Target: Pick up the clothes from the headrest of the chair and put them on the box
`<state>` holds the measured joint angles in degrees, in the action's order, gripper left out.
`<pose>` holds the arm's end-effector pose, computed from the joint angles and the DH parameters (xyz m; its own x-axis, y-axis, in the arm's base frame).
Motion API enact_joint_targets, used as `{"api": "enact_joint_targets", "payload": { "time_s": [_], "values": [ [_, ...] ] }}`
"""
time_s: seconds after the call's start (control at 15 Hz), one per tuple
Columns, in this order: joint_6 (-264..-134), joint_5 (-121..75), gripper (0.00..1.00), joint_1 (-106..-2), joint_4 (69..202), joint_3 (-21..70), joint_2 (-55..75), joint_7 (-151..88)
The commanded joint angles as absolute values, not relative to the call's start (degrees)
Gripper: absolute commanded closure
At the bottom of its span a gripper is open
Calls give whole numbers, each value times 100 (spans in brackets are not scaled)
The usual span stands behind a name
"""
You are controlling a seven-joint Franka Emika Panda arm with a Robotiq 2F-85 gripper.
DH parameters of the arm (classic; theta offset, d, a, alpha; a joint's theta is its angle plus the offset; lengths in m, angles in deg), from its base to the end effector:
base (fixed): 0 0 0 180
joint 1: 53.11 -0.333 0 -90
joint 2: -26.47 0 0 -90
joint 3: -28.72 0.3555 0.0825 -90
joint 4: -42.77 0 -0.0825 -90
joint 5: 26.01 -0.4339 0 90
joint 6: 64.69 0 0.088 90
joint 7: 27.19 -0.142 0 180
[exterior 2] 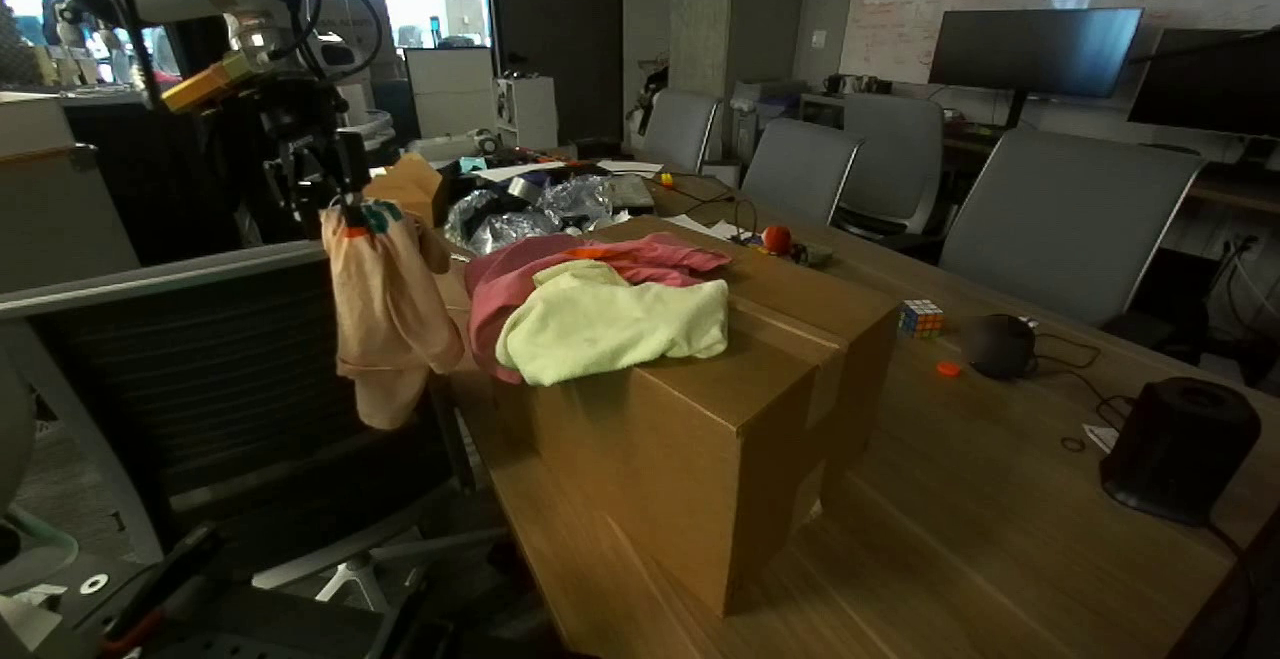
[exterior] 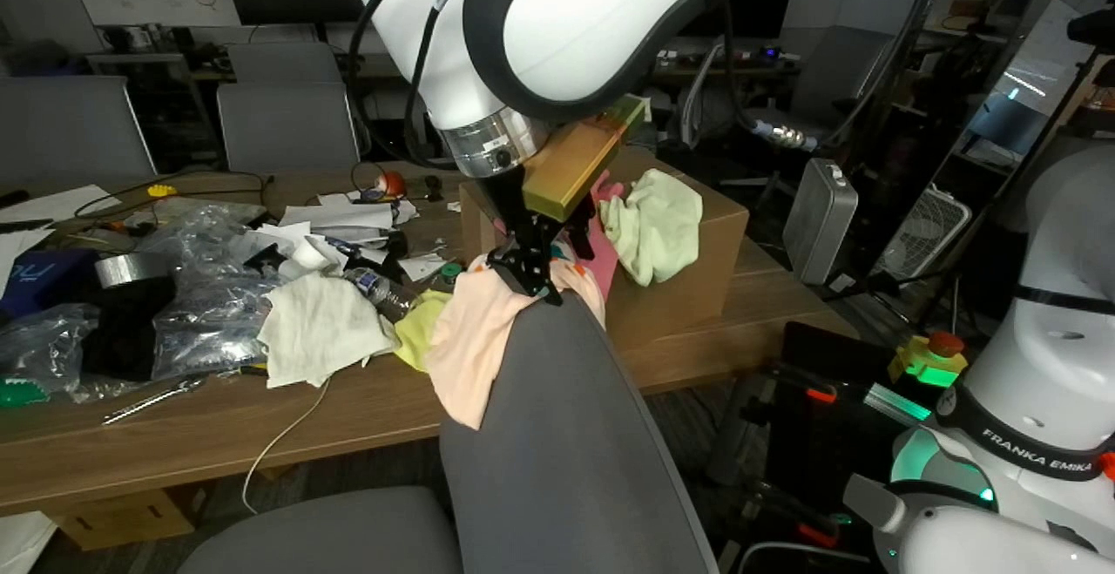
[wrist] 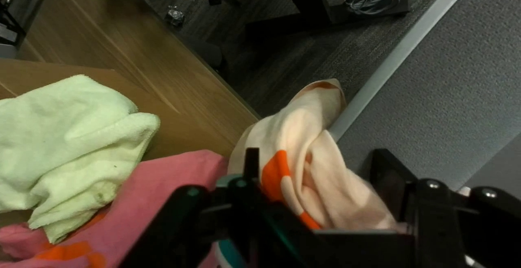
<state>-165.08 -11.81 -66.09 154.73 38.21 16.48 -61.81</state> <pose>0.5541 0.1943 0.3485 0.9677 -0.1526 -0.2007 -0.0726 -0.9309 0.3580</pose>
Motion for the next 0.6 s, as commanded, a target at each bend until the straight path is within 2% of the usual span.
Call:
{"api": "enact_joint_targets", "payload": {
  "time_s": [0.0, 0.33, 0.53],
  "values": [
    [-16500, -1279, 58, -6623, 15422, 3791, 1652, -6059],
    [-16479, -1282, 95, -6619, 15411, 3786, 1656, -6062],
    [-16465, -1278, 100, -6620, 15409, 3786, 1665, -6070]
  ]
}}
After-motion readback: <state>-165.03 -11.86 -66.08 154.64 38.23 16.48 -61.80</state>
